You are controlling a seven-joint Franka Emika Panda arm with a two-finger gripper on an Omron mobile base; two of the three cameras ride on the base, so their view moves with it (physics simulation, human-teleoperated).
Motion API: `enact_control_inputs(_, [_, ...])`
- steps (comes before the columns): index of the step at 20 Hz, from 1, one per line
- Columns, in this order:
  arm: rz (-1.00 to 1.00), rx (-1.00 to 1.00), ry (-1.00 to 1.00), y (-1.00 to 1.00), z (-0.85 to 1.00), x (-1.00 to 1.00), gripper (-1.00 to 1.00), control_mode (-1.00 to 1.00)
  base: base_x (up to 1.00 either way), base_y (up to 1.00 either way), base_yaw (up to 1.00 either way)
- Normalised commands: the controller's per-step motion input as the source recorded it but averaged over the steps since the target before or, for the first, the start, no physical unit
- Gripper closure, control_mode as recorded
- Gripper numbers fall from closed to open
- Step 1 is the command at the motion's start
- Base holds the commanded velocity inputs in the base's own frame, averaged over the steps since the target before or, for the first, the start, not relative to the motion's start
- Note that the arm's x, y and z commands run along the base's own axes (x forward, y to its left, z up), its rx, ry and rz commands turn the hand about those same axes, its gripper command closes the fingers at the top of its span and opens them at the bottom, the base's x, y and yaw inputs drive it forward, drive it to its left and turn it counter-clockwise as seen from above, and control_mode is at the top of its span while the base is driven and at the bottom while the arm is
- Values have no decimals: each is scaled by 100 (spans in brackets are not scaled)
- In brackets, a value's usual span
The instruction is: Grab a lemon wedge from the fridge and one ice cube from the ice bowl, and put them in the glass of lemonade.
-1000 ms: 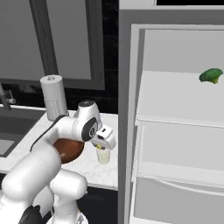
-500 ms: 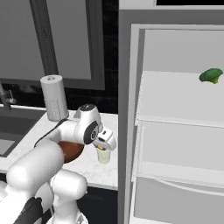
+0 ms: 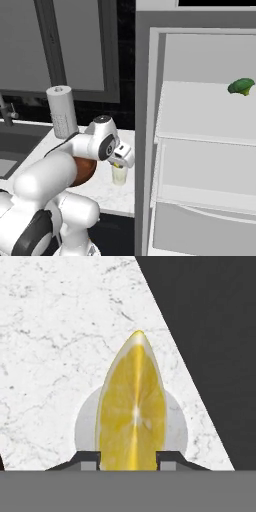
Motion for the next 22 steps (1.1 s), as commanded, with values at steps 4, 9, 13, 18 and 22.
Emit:
enact_control_inputs(4, [0,0,0,0,4,0,-100,-100,0,0,0])
enact_control_inputs(9, [0,0,-1,0,26,0,-100,-100,0,0,0])
enact_control_inputs(13, [0,0,-19,0,86,-38,-100,-100,0,0,0])
enact_control_inputs(18, [1,0,-43,16,100,-75,-100,-100,0,0,0])
enact_control_inputs(22, [1,-2,-51,34,100,-83,-100,-100,0,0,0])
